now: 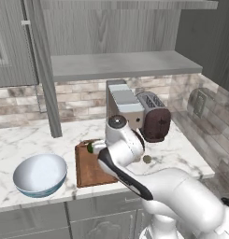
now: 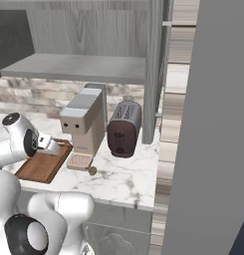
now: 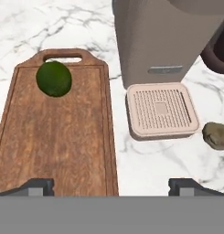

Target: Open the cabinet. Place the bowl and condiment on the counter. Then place the lime and garlic on the cutting board.

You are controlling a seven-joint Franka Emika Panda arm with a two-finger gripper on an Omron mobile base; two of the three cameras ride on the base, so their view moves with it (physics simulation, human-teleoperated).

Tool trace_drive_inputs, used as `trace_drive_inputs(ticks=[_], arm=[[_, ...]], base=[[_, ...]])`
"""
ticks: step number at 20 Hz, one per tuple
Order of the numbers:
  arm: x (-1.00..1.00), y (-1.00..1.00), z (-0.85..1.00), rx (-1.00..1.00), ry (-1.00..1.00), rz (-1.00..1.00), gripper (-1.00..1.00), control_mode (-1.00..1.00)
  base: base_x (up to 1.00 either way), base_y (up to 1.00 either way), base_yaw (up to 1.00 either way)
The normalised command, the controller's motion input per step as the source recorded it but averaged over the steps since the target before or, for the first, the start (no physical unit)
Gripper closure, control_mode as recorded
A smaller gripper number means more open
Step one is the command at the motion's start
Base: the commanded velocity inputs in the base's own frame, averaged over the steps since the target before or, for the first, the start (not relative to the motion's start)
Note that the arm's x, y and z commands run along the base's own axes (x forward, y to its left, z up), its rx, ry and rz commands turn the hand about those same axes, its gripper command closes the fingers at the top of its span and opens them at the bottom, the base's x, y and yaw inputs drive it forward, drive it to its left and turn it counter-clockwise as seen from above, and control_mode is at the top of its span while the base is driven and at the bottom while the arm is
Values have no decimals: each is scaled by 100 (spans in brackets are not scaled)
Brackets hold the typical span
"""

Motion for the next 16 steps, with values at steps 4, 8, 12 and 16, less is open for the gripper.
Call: trace_drive_inputs(ticks=[4,8,12,16], arm=[[-25,-41,5,0,8,7,-100,-100],[-17,-45,25,0,17,1,-100,-100],[-13,-50,23,0,21,2,-100,-100],[-4,-49,18,0,22,2,-100,-100]], base=[[0,0,0],[0,0,0],[0,0,0],[0,0,0]])
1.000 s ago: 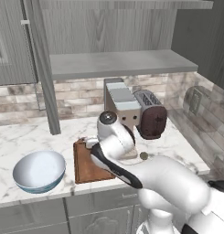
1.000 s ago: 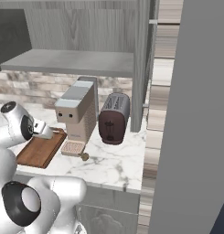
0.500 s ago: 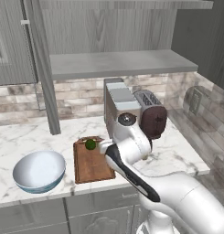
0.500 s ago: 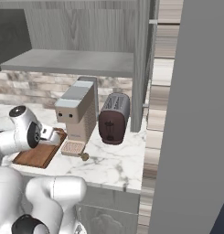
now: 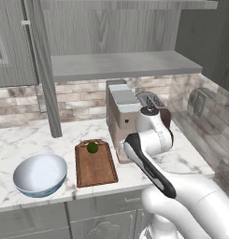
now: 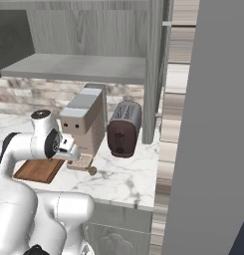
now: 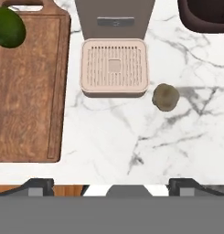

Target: Open the cabinet. Place the bowl and condiment on the counter. Then place the lime and garlic on the cutting board.

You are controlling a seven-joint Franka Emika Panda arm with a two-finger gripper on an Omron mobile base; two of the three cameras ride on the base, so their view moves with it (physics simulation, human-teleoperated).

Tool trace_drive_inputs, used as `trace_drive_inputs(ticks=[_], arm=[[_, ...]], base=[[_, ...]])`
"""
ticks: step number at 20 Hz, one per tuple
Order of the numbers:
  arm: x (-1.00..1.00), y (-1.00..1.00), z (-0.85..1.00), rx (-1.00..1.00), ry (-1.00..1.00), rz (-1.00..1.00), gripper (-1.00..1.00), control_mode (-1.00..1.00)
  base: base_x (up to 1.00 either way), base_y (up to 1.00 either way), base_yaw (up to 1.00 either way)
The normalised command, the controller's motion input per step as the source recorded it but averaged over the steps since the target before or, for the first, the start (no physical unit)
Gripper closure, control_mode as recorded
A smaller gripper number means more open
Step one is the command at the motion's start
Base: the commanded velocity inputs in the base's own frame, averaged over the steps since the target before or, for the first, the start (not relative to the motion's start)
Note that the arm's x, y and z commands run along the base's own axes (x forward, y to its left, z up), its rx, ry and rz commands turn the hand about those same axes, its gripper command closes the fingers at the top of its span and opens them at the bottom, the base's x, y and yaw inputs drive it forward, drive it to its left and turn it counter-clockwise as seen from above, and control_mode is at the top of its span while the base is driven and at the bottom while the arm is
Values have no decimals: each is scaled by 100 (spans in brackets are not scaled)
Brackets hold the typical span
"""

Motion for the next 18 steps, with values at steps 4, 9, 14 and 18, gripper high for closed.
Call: trace_drive_inputs(ticks=[4,9,14,18], arm=[[-1,-49,4,0,19,3,-100,-100],[0,-51,0,0,14,9,-100,-100],[0,-42,0,0,14,11,-100,-100],[0,-16,0,0,6,16,-100,-100]], base=[[0,0,0],[0,0,0],[0,0,0],[0,0,0]])
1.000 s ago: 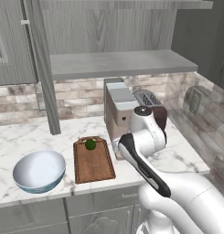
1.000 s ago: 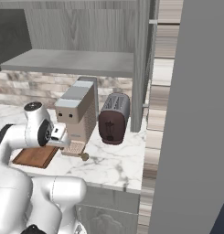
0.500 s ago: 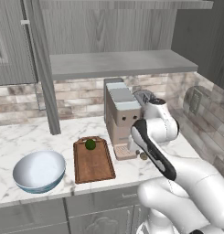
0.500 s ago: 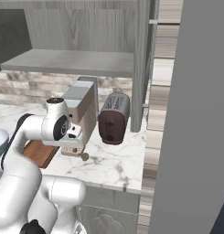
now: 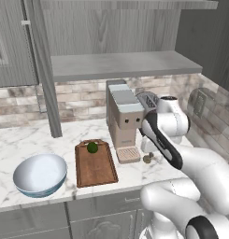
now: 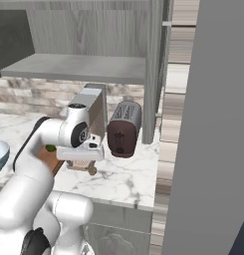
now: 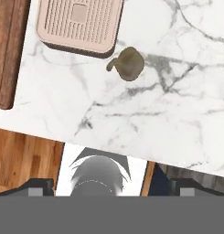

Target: Open the cabinet. Place the bowl and condiment on the counter. Then place the lime and garlic on the cutting board.

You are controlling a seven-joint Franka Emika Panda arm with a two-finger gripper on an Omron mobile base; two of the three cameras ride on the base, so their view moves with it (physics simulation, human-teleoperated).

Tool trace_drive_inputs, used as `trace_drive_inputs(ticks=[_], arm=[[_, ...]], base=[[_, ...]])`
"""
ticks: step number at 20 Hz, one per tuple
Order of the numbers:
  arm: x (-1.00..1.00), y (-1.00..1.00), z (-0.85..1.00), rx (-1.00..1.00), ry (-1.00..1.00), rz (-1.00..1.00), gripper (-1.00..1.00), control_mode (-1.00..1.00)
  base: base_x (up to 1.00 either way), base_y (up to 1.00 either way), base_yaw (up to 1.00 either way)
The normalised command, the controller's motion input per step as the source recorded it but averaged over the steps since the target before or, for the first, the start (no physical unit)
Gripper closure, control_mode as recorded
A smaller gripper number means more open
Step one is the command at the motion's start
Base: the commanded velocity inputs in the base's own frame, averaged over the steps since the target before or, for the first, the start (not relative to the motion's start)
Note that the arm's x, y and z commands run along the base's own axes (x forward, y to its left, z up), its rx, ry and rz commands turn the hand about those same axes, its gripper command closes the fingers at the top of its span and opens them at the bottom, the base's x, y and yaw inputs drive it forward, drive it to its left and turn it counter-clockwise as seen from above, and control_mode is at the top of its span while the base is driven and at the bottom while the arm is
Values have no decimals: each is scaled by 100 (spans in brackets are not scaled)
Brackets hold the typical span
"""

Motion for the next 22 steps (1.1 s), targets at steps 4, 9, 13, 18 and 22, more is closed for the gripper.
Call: trace_drive_inputs(ticks=[4,9,13,18,22], arm=[[0,0,0,-3,-1,18,-100,-100],[-1,0,0,-9,-14,15,-100,-100],[-12,0,0,-9,-21,16,-100,-100],[-25,-7,0,-1,-16,18,-100,-100],[-10,-11,0,0,-5,15,-100,-100]], base=[[0,0,0],[0,0,0],[0,0,0],[0,0,0],[0,0,0]])
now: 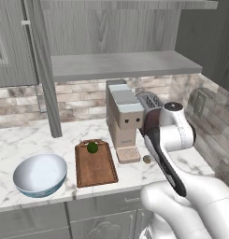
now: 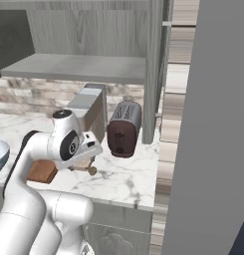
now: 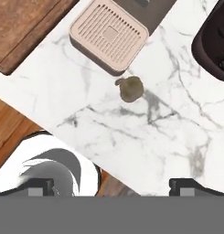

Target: Open the cabinet. Place the bowl and condiment on the counter. Then place the lime and garlic on the cutting board.

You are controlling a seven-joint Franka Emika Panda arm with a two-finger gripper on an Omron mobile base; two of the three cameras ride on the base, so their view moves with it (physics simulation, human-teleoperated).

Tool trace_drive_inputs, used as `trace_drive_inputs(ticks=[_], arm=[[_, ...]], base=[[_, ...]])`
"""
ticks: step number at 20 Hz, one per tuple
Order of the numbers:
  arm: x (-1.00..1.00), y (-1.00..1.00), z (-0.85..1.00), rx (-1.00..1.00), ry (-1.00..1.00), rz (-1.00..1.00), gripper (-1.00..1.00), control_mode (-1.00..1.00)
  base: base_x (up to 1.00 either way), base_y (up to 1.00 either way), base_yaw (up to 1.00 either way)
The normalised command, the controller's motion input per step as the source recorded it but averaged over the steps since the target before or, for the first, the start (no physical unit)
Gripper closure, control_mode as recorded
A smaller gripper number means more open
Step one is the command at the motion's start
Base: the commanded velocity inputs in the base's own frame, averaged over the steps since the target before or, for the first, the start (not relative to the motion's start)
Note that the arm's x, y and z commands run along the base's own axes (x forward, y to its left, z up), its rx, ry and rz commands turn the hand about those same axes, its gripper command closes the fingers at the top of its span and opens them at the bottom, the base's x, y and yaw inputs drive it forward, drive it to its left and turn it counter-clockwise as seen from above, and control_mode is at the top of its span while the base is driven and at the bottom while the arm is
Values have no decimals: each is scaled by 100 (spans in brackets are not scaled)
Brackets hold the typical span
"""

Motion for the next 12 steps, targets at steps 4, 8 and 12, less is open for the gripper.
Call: trace_drive_inputs(ticks=[4,8,12], arm=[[-1,-5,5,0,-2,14,-100,-100],[0,0,22,0,0,13,-100,-100],[0,0,26,0,0,11,-100,-100]], base=[[0,0,0],[0,0,0],[0,0,0]])
